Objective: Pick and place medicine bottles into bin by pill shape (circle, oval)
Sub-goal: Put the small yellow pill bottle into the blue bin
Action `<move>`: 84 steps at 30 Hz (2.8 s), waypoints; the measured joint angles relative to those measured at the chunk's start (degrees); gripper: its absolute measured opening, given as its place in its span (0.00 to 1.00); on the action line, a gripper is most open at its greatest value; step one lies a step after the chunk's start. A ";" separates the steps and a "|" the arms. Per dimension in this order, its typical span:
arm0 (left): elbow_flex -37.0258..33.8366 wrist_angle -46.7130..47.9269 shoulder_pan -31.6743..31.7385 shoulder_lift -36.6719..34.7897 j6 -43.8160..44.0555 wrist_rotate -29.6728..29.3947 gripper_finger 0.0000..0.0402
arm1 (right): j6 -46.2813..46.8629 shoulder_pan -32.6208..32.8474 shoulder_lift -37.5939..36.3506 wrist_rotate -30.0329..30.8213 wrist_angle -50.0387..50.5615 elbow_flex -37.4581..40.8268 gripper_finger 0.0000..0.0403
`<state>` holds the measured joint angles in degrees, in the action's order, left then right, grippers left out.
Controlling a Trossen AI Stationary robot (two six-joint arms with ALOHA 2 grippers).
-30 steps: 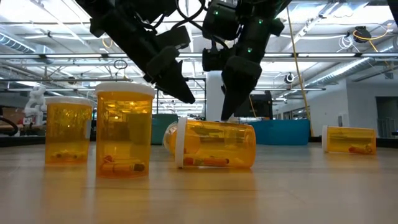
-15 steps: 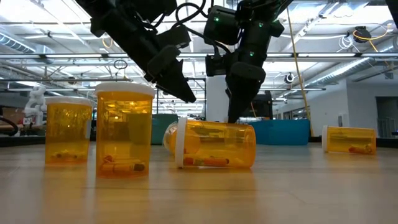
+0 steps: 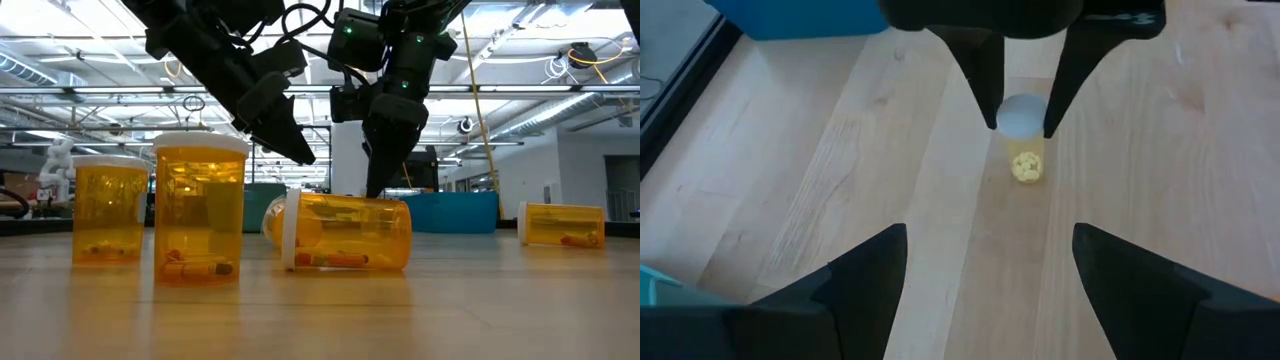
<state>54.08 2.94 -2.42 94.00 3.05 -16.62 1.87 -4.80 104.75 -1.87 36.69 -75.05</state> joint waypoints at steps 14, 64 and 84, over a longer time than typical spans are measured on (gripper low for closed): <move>0.11 -0.09 0.00 -0.09 -0.13 0.00 0.72 | -0.20 0.02 -4.96 0.02 2.85 0.00 0.29; 0.02 -3.36 -0.77 -0.07 0.92 0.13 0.72 | -7.99 -36.72 -25.49 6.52 9.73 12.41 0.29; 0.00 -4.82 -0.79 -0.04 0.76 0.21 0.72 | -9.24 -39.93 -25.20 6.56 -1.97 24.29 0.29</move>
<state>54.08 -1.88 -3.20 93.95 3.81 -16.40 -7.37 -44.73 79.55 4.69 34.71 -50.76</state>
